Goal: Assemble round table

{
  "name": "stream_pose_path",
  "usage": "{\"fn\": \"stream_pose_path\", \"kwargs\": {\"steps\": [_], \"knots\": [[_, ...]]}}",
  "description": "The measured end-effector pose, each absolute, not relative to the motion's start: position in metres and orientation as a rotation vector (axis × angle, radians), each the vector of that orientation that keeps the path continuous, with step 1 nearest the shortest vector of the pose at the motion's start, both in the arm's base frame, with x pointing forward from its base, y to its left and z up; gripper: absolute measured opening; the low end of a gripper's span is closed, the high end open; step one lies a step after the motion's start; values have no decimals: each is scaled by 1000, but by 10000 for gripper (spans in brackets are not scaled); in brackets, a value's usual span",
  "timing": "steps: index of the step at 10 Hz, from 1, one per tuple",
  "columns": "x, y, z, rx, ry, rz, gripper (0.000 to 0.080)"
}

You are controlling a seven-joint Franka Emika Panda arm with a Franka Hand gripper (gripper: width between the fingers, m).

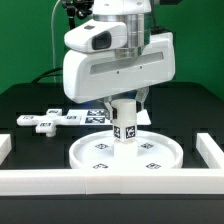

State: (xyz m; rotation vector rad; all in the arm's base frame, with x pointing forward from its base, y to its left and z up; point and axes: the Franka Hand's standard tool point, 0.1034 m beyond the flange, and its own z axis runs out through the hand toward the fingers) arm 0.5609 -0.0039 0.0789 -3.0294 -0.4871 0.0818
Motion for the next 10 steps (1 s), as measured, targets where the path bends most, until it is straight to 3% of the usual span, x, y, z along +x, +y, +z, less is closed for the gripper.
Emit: {"fn": "stream_pose_path", "kwargs": {"steps": [10], "knots": [[566,12,77,-2902,840,76,410]]}}
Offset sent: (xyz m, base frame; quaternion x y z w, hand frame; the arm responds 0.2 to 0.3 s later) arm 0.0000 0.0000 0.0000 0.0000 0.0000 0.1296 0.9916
